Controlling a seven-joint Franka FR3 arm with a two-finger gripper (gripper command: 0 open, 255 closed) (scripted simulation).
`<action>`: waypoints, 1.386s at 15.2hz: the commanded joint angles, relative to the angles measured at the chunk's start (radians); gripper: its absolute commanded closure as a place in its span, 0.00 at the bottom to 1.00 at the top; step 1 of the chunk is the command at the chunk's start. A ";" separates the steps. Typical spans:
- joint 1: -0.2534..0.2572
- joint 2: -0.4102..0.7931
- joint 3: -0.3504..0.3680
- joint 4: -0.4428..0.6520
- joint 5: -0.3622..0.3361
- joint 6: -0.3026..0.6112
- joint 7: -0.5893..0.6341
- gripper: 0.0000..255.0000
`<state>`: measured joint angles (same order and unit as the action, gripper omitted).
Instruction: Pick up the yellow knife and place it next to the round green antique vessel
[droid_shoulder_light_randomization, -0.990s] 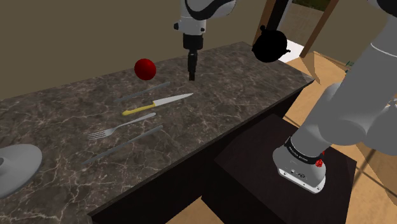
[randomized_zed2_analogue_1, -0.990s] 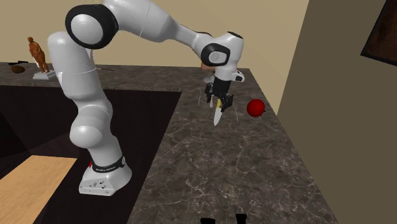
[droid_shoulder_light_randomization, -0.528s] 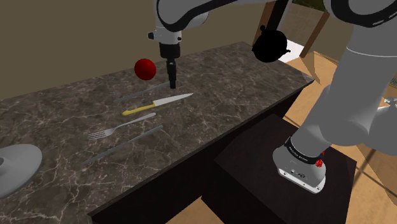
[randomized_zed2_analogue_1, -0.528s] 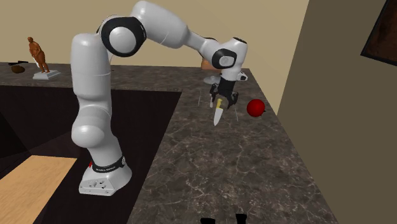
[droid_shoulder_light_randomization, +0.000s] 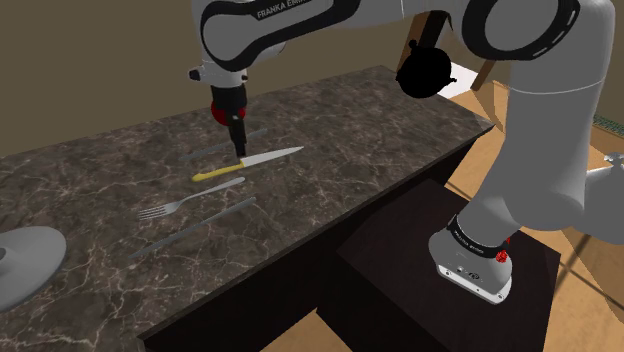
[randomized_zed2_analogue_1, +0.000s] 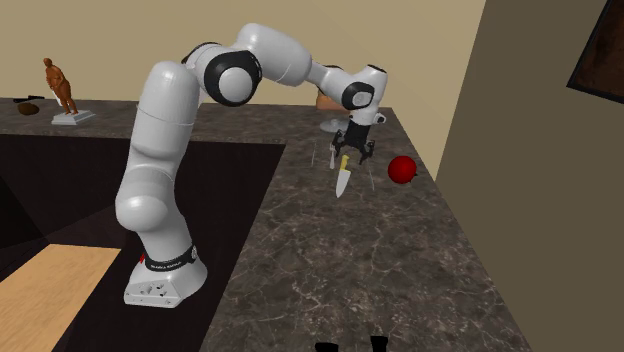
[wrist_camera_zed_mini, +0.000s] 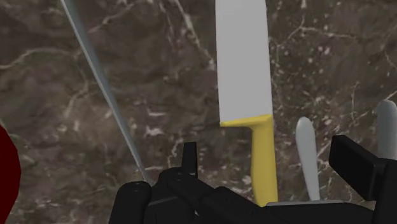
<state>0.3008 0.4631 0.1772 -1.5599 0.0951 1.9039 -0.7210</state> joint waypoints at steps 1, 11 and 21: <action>0.005 0.017 0.003 -0.003 -0.003 0.021 -0.007 0.00; 0.011 0.034 0.004 -0.053 -0.003 0.088 -0.007 0.00; 0.012 0.035 0.004 -0.051 -0.003 0.088 -0.005 1.00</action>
<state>0.3164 0.4930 0.1869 -1.6066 0.0952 1.9871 -0.7265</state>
